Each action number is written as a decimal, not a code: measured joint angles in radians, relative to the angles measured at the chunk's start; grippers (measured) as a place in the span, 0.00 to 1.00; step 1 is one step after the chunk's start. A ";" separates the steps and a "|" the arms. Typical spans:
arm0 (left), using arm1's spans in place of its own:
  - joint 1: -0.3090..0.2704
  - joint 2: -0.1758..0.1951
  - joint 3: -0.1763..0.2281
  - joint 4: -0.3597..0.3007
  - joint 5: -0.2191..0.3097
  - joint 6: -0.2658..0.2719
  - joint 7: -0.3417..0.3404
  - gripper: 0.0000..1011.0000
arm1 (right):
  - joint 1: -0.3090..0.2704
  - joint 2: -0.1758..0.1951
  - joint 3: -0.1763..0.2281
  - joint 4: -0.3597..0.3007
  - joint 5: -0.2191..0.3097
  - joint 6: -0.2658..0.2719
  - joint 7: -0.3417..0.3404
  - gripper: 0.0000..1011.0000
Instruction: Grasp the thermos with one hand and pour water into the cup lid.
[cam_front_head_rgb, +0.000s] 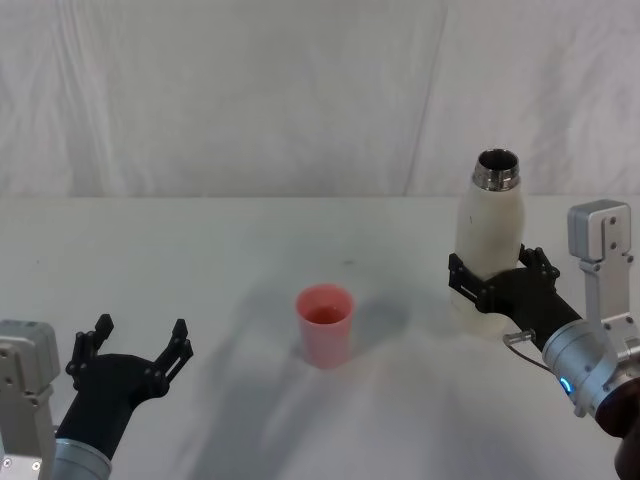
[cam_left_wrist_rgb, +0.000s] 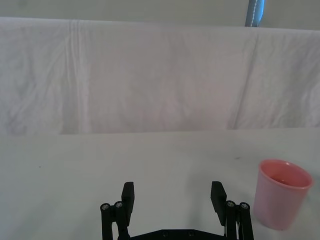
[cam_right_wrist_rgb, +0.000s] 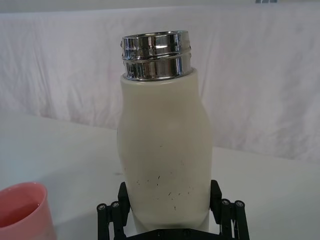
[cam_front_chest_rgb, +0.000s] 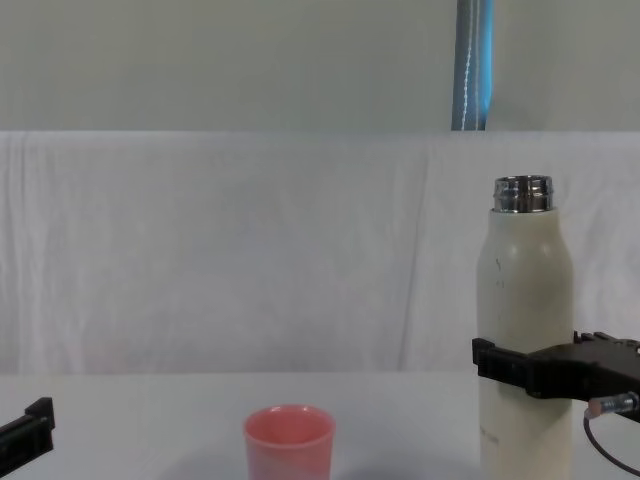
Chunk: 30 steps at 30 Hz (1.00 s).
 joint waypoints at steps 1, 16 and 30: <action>0.000 0.000 0.000 0.000 0.000 0.000 0.000 0.99 | 0.001 -0.002 0.001 0.001 0.005 0.001 -0.001 0.95; 0.000 0.000 0.000 0.000 0.000 0.000 0.000 0.99 | 0.047 -0.006 -0.019 0.078 0.041 -0.042 -0.034 0.95; 0.000 0.000 0.000 0.000 0.000 0.000 0.000 0.99 | 0.102 -0.009 -0.047 0.155 0.030 -0.086 -0.043 0.95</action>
